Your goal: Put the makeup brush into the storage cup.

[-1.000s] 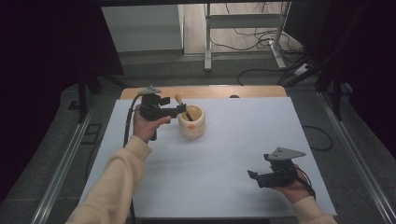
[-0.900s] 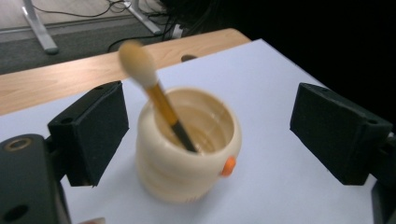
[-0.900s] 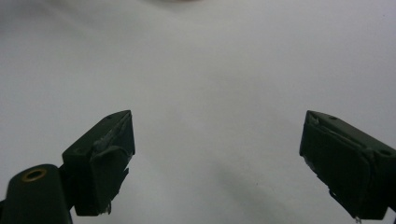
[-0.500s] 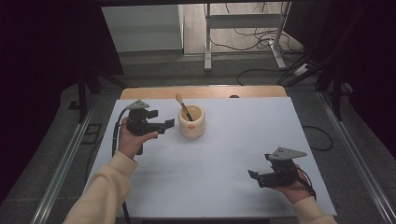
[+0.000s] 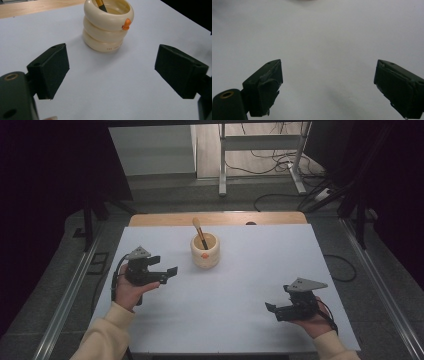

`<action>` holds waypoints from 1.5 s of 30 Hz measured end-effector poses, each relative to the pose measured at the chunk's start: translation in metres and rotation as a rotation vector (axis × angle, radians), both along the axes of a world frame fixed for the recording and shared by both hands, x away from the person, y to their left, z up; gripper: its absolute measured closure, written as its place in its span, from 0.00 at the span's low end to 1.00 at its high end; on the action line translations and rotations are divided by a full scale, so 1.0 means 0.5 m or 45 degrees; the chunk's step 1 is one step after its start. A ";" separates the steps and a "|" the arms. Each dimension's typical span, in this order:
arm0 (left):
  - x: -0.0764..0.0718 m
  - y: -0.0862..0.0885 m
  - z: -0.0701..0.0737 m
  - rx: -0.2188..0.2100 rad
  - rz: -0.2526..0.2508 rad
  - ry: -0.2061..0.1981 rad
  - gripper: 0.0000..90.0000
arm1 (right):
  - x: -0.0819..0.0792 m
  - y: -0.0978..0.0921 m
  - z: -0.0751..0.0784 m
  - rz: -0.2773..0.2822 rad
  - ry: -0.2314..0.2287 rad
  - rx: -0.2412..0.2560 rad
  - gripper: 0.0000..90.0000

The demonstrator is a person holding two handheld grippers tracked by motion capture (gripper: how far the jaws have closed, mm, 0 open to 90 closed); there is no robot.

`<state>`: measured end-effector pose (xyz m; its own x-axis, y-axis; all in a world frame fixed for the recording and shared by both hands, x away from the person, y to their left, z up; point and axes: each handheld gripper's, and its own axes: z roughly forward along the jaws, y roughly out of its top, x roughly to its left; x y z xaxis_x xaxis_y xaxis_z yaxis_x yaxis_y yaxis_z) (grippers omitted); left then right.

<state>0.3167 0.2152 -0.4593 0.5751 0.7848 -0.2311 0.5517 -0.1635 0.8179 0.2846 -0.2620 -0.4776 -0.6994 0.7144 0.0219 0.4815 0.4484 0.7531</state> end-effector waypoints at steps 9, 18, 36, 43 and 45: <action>-0.040 0.010 -0.023 0.021 -0.029 0.017 0.15 | 0.000 0.000 0.000 -0.002 0.002 -0.004 0.10; -0.076 0.027 -0.062 0.076 -0.027 0.088 0.15 | 0.000 -0.006 0.003 -0.010 -0.004 -0.002 0.10; -0.129 0.055 -0.096 0.130 -0.036 0.146 0.16 | 0.009 -0.022 -0.002 -0.037 -0.003 -0.017 0.10; -0.127 0.052 -0.097 0.136 -0.044 0.145 0.16 | 0.010 -0.020 -0.002 -0.034 -0.001 -0.019 0.10; -0.126 0.053 -0.097 0.140 -0.044 0.144 0.16 | 0.010 -0.021 -0.002 -0.034 0.002 -0.021 0.10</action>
